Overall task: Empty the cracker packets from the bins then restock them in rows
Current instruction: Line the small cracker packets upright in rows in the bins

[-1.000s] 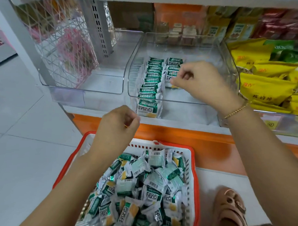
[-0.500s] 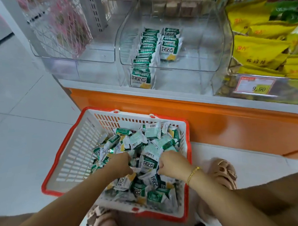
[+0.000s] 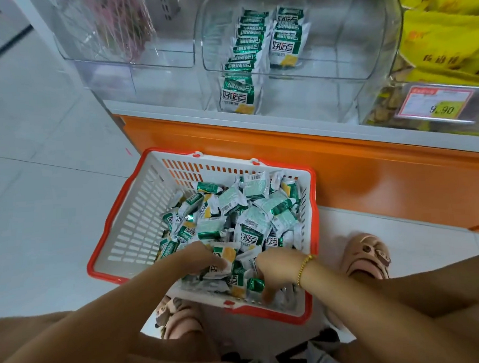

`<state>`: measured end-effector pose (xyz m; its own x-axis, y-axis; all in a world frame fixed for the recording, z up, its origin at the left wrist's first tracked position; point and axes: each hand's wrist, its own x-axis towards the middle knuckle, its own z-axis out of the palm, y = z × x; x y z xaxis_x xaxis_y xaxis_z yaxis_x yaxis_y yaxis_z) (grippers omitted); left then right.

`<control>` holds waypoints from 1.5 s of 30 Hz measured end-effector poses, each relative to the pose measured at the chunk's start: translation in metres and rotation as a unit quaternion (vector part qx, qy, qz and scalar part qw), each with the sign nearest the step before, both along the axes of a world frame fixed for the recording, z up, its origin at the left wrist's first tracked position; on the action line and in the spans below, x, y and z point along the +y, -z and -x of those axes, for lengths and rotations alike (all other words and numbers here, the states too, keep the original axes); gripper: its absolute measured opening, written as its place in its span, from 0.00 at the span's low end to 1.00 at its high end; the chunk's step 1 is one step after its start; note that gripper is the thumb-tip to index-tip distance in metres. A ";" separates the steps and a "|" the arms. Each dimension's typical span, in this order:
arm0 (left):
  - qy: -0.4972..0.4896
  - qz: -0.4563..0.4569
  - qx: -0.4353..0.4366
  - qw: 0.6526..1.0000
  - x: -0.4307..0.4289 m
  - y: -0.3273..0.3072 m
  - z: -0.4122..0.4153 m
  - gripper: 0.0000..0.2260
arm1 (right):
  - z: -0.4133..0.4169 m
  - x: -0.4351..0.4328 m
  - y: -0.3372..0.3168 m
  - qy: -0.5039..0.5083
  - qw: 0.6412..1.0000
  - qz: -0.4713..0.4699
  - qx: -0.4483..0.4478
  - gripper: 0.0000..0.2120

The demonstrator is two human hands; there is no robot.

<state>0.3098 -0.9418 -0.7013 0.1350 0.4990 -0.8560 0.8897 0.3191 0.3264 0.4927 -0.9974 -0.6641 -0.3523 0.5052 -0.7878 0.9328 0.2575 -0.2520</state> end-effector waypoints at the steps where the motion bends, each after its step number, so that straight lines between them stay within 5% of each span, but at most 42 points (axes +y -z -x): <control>1: -0.020 0.009 -0.004 1.000 -0.001 -0.003 -0.003 0.16 | 0.001 -0.001 0.000 -0.006 1.000 -0.008 -0.004 0.20; 4: -0.064 0.019 -0.011 0.998 -0.005 -0.005 -0.010 0.19 | 0.004 -0.001 -0.003 -0.010 1.000 -0.025 -0.006 0.19; 7: -0.144 0.016 -0.054 0.988 0.000 -0.014 -0.009 0.09 | -0.005 0.006 -0.012 0.015 1.000 -0.017 -0.003 0.17; 12: -0.251 -0.045 -0.167 0.952 0.030 -0.046 -0.007 0.19 | -0.035 0.040 -0.039 0.154 0.975 -0.139 0.074 0.11; 15: -0.293 -0.038 -0.206 0.933 0.041 -0.067 -0.005 0.23 | -0.038 0.050 -0.057 0.254 0.891 -0.308 0.219 0.19; 18: -0.309 0.006 -0.286 0.907 0.041 -0.094 -0.013 0.18 | -0.032 0.047 -0.065 0.242 0.796 -0.441 0.338 0.19; 23: -0.342 0.018 -0.390 0.855 0.047 -0.131 -0.020 0.08 | -0.023 0.046 -0.071 0.246 0.708 -0.482 0.454 0.18; 30: -0.308 0.004 -0.452 0.837 0.051 -0.161 -0.024 0.19 | -0.028 0.046 -0.099 0.288 0.700 -0.429 0.493 0.13; 36: -0.190 -0.044 -0.446 0.873 0.052 -0.179 -0.033 0.26 | -0.042 0.048 -0.121 0.272 0.724 -0.427 0.468 0.13; 40: -0.049 -0.133 -0.407 0.902 0.061 -0.194 -0.041 0.25 | -0.060 0.061 -0.147 0.277 0.785 -0.346 0.432 0.23; 45: 0.027 -0.238 -0.402 0.884 0.082 -0.220 -0.050 0.25 | -0.082 0.095 -0.192 0.242 0.853 -0.248 0.389 0.36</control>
<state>0.3597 -0.8598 -0.4814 0.6384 0.7511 -0.1679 0.3199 -0.0605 0.9455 0.5747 -0.9025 -0.4723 -0.3264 0.9435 -0.0572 0.5596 0.1441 -0.8161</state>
